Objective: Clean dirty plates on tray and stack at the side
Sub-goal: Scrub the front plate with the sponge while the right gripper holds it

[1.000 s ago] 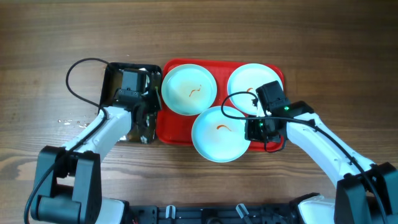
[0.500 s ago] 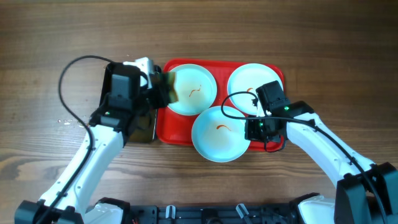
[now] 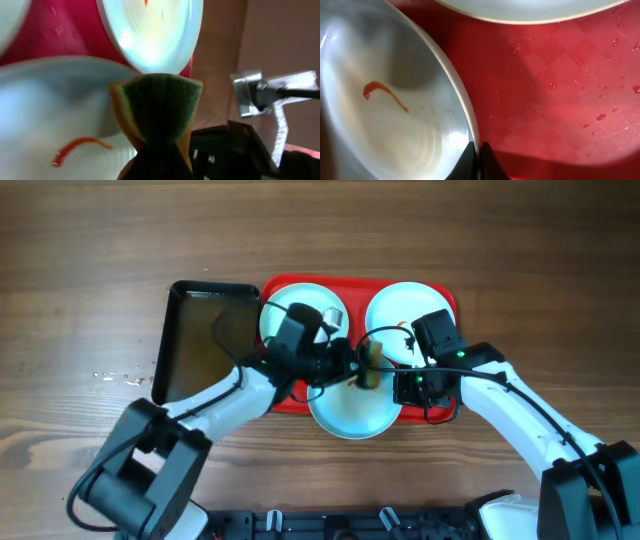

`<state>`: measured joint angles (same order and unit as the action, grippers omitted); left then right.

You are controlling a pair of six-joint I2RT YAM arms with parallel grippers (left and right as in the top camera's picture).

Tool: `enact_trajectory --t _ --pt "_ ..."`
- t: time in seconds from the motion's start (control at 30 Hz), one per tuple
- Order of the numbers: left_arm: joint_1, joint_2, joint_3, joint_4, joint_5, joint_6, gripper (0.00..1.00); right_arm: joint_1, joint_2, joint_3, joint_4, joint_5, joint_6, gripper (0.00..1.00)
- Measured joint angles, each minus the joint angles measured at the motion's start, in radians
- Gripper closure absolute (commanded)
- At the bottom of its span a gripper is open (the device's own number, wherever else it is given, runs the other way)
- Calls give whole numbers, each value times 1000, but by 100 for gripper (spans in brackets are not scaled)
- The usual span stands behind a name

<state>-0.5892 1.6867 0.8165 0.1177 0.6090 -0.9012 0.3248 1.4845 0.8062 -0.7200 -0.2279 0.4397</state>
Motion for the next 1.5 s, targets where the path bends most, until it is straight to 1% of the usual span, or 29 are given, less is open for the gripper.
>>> enact_trajectory --t 0.13,0.27,0.33,0.47,0.6,0.7,0.73,0.77,0.8,0.9,1.03,1.13,1.3,1.43,1.5 --pt "-55 60 2 76 11 -68 96 0 0 0 0 0 0 96" --pt "-101 135 2 93 14 -110 96 0 0 0 0 0 0 96" --pt "-106 143 3 68 8 -111 96 0 0 0 -2 0 0 96" --pt "-89 143 5 -10 -35 -66 96 0 0 0 0 0 0 96" --pt "-15 142 14 -82 -43 -33 96 0 0 0 0 0 0 96" --pt "38 131 21 -141 -44 21 96 0 0 0 0 0 0 95" --pt "45 126 21 -151 -48 38 96 0 0 0 0 0 0 89" --pt "46 123 21 -156 -51 53 96 0 0 0 0 0 0 78" --pt "46 122 21 -157 -54 63 96 0 0 0 3 -3 -5 75" --pt "46 121 21 -159 -58 79 96 0 0 0 37 -39 -11 74" --pt "37 119 21 -159 -70 86 96 0 0 0 101 -102 -11 74" --pt "23 116 21 -158 -90 87 96 0 10 0 117 -117 -10 75" --pt "-3 113 21 -156 -110 89 96 0 102 0 148 -178 5 78" --pt "-5 112 21 -156 -114 89 96 0 143 0 154 -199 5 87" --pt "-5 112 21 -156 -114 89 96 0 151 0 158 -210 8 92"
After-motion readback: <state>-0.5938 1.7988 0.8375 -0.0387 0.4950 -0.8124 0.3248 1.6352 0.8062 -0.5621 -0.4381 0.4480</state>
